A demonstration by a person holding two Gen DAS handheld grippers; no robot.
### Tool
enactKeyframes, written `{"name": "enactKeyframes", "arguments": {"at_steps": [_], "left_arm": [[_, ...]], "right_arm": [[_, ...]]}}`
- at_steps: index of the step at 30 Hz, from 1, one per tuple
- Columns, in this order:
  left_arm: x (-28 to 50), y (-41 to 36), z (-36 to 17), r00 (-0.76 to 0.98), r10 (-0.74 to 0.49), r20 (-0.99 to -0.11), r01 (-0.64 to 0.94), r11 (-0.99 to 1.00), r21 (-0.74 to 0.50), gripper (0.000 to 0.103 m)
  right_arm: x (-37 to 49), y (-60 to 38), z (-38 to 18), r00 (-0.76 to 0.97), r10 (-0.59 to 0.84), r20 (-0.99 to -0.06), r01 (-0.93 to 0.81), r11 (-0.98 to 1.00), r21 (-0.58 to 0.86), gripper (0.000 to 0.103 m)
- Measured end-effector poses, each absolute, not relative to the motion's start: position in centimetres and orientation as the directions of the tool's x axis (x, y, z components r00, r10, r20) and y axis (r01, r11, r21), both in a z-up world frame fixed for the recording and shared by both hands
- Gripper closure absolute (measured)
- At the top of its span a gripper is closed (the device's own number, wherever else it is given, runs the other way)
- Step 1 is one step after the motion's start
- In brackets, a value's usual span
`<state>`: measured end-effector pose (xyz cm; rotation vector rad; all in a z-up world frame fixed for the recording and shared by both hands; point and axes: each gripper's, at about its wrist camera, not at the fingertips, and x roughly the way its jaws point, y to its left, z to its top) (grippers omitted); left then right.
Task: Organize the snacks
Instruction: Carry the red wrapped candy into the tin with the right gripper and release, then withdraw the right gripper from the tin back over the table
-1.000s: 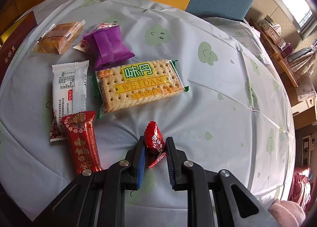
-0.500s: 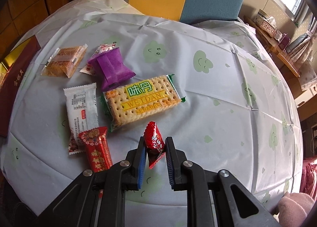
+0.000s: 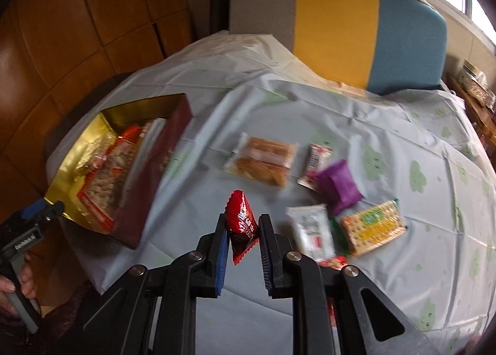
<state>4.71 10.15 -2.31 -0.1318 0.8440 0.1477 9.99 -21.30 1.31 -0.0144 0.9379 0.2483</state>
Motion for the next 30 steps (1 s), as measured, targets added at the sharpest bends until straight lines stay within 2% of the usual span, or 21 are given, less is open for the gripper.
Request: {"name": "enactKeyframes", "arguments": {"at_steps": [5,12,16,30], "left_arm": [[4.5,11.2,-1.9,0.665,0.086,-0.742,-0.203,0.977,-0.068,0.018],[4.6,12.5,-2.0,0.661,0.1,-0.743,-0.241,0.967,-0.085,0.018],[4.9,13.3,-2.4,0.651,0.112,-0.751,-0.266,0.96,-0.087,0.018],[4.5,11.8,-2.1,0.668,0.113,-0.736,-0.225,0.973,-0.054,0.018]], "right_arm": [[10.9,-13.5,2.1,0.516,0.367,-0.774,-0.373,0.91,0.182,0.085],[11.9,-5.5,0.6,0.413,0.47,-0.78,-0.498,0.834,0.239,0.082],[12.4,-3.4,-1.2,0.363,0.483,-0.797,-0.492,0.825,0.276,0.068],[11.1,-6.1,-2.2,0.432,0.413,-0.802,-0.441,0.872,0.211,0.068]]}}
